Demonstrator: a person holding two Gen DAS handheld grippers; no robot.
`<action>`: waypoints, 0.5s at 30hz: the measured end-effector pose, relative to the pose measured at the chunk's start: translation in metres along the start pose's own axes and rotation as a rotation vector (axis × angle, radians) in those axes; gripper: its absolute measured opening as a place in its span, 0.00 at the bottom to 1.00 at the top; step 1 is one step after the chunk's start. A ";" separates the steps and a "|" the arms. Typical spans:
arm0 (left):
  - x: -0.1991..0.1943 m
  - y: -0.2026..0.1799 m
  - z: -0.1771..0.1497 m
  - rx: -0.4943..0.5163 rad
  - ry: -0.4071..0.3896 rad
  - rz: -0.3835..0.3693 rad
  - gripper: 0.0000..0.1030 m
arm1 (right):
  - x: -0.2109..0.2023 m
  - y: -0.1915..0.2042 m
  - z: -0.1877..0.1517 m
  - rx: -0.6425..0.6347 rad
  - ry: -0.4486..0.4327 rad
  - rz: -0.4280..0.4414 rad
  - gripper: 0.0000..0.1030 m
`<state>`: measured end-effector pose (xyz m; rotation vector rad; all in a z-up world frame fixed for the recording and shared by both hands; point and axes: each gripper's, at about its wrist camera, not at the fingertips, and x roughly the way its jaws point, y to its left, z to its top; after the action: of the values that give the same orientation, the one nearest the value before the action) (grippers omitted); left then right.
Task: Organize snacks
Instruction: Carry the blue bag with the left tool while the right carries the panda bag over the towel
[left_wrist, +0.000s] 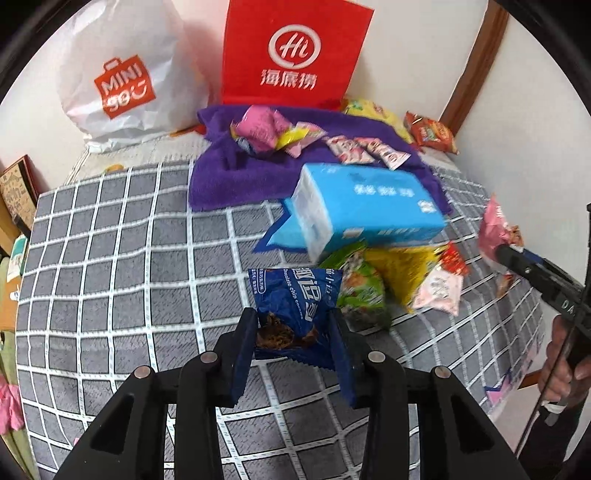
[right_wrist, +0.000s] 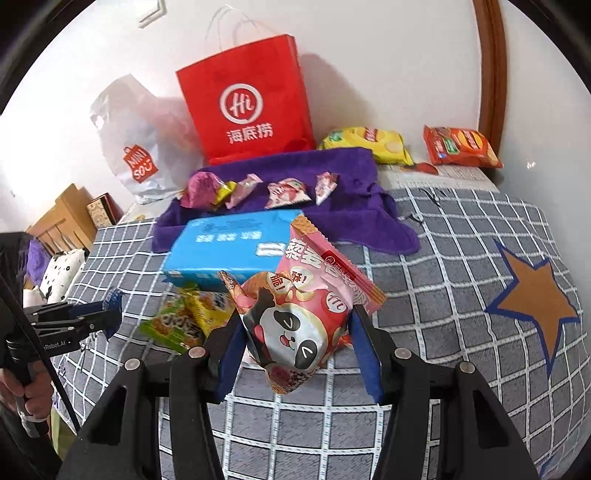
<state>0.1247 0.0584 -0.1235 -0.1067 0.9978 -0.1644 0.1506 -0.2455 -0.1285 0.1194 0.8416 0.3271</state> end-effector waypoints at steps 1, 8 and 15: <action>-0.003 -0.001 0.004 -0.003 -0.006 -0.013 0.36 | -0.001 0.002 0.003 -0.007 -0.004 0.004 0.52; -0.005 -0.019 0.041 0.010 -0.028 -0.063 0.36 | 0.002 0.017 0.030 -0.057 -0.014 0.021 0.52; -0.006 -0.031 0.085 0.022 -0.063 -0.090 0.36 | 0.010 0.019 0.067 -0.084 -0.032 0.013 0.52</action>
<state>0.1900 0.0308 -0.0677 -0.1358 0.9285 -0.2533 0.2019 -0.2226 -0.0866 0.0519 0.7947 0.3712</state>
